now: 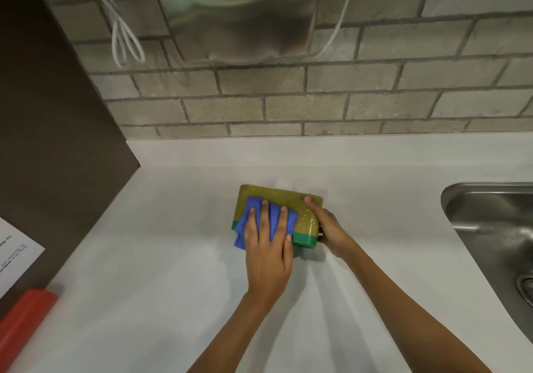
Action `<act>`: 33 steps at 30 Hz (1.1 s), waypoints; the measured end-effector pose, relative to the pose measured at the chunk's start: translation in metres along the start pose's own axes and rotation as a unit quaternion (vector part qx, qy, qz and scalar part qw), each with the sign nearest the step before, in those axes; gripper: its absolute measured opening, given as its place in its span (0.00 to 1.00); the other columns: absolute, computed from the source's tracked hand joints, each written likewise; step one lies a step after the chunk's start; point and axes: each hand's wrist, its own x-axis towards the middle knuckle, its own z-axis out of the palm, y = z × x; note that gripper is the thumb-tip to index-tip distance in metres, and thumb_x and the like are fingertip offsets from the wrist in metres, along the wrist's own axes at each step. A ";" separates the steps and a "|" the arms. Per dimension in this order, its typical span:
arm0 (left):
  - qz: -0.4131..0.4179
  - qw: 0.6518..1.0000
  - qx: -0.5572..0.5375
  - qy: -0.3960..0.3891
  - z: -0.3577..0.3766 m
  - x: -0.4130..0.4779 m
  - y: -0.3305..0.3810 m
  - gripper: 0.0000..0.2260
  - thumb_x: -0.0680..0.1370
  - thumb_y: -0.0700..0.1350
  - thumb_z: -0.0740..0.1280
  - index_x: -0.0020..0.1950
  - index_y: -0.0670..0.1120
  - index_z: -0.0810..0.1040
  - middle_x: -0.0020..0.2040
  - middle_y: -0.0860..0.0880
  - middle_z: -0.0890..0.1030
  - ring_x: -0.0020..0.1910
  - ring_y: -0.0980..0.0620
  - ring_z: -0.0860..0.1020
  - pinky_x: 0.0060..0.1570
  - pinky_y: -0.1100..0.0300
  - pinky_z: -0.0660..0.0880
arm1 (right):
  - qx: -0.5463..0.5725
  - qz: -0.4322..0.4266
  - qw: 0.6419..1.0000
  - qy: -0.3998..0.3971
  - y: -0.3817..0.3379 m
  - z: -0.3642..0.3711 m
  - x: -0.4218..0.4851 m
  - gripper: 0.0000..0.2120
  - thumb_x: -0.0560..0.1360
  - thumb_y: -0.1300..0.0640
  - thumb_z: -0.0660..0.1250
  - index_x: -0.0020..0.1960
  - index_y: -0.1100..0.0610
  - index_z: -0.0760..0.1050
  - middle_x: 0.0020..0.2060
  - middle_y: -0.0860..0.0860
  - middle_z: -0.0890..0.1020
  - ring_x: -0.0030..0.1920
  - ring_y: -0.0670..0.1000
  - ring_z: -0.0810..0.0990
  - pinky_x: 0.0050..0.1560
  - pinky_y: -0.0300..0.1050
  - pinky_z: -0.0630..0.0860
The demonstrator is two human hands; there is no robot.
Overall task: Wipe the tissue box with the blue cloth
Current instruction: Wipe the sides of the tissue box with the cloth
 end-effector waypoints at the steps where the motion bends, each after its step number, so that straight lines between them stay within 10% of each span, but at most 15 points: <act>1: 0.004 1.000 0.009 -0.006 -0.001 0.007 0.003 0.21 0.78 0.48 0.55 0.68 0.43 0.73 0.68 0.37 0.73 0.70 0.35 0.67 0.67 0.43 0.67 | -0.002 -0.004 1.000 -0.003 0.000 0.000 -0.001 0.31 0.67 0.34 0.64 0.60 0.55 0.75 0.50 0.52 0.84 0.49 0.50 0.82 0.42 0.43 0.78; 8: -0.070 0.997 0.012 0.002 -0.011 0.024 -0.011 0.21 0.79 0.49 0.54 0.69 0.44 0.73 0.71 0.35 0.70 0.68 0.31 0.68 0.63 0.37 0.71 | 0.022 -0.016 1.000 0.010 -0.003 0.003 -0.004 0.24 0.72 0.41 0.64 0.60 0.56 0.72 0.50 0.53 0.81 0.46 0.48 0.80 0.39 0.41 0.76; 22: 0.152 0.988 -0.009 -0.038 0.000 0.001 -0.007 0.20 0.79 0.51 0.57 0.69 0.47 0.72 0.70 0.43 0.73 0.72 0.45 0.61 0.70 0.53 0.57 | 0.013 0.011 1.000 -0.010 -0.001 -0.008 -0.005 0.30 0.69 0.34 0.62 0.58 0.57 0.78 0.51 0.57 0.84 0.52 0.55 0.81 0.57 0.50 0.77; 29: -0.027 0.997 -0.073 0.003 0.000 0.021 0.010 0.21 0.78 0.48 0.56 0.68 0.43 0.74 0.69 0.39 0.73 0.71 0.37 0.67 0.69 0.41 0.63 | 0.021 -0.002 1.000 -0.017 -0.003 -0.002 -0.005 0.27 0.71 0.39 0.64 0.59 0.58 0.77 0.56 0.60 0.82 0.53 0.56 0.81 0.58 0.51 0.77; 33: 0.092 0.994 -0.051 -0.031 0.005 0.014 0.013 0.22 0.80 0.54 0.53 0.69 0.46 0.72 0.70 0.42 0.72 0.73 0.43 0.62 0.71 0.49 0.57 | 0.026 0.007 1.000 -0.010 0.000 -0.011 -0.006 0.31 0.68 0.36 0.64 0.59 0.59 0.77 0.48 0.56 0.82 0.50 0.54 0.80 0.59 0.52 0.75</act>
